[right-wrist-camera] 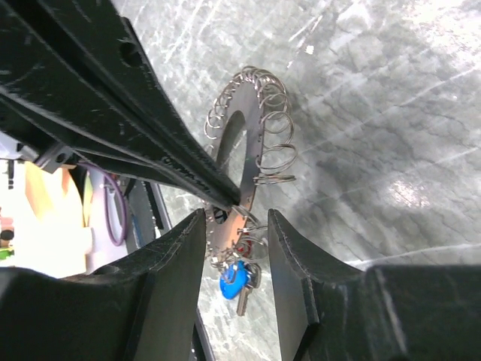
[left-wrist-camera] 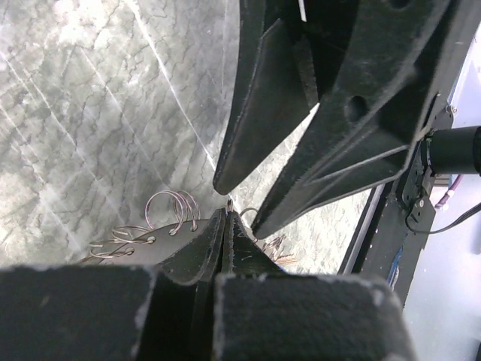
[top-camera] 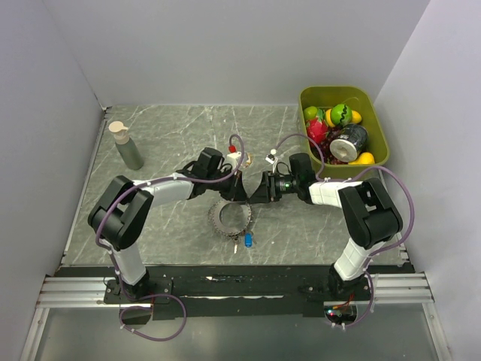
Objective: Put the keys on the keyring
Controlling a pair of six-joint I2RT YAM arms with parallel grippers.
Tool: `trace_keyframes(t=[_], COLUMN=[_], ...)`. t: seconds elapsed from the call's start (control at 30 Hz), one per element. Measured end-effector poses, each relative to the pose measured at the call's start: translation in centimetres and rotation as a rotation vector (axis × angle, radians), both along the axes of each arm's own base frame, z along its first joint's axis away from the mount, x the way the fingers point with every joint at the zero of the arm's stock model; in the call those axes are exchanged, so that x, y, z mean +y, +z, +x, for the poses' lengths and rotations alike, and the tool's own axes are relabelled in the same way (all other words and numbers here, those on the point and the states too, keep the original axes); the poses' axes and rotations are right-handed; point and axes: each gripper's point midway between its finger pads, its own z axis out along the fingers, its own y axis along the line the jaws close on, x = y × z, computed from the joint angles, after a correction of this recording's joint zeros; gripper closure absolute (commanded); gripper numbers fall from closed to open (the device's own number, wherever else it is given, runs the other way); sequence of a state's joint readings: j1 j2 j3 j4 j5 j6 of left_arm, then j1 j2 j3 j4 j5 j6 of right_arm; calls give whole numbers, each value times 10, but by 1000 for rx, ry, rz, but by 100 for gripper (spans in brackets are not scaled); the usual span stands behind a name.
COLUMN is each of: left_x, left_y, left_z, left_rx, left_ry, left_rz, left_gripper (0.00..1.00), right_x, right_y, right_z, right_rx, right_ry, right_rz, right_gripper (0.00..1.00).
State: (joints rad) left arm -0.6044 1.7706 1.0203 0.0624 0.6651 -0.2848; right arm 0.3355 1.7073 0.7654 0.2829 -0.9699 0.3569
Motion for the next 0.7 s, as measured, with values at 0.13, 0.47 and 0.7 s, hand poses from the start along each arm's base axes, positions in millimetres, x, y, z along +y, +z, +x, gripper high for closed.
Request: trace_keyframes(t=[0.13,0.47,0.7], left_x=[-1,-2,-2], left_y=[1,2,8], left_z=[-1,-1,1], left_rx=[-4,-18,-35], left_ry=[-7,-4,1], left_rz=[-2,2,-3], left_gripper=[99,99,99], right_x=[-1,1,3], right_y=[-3,-11,-7], right_z=[1,-1,-4], right_rx=[-10,15,18], right_ry=[0,19,39], right_rz=[-12,3,27], right_gripper=[58,80,100])
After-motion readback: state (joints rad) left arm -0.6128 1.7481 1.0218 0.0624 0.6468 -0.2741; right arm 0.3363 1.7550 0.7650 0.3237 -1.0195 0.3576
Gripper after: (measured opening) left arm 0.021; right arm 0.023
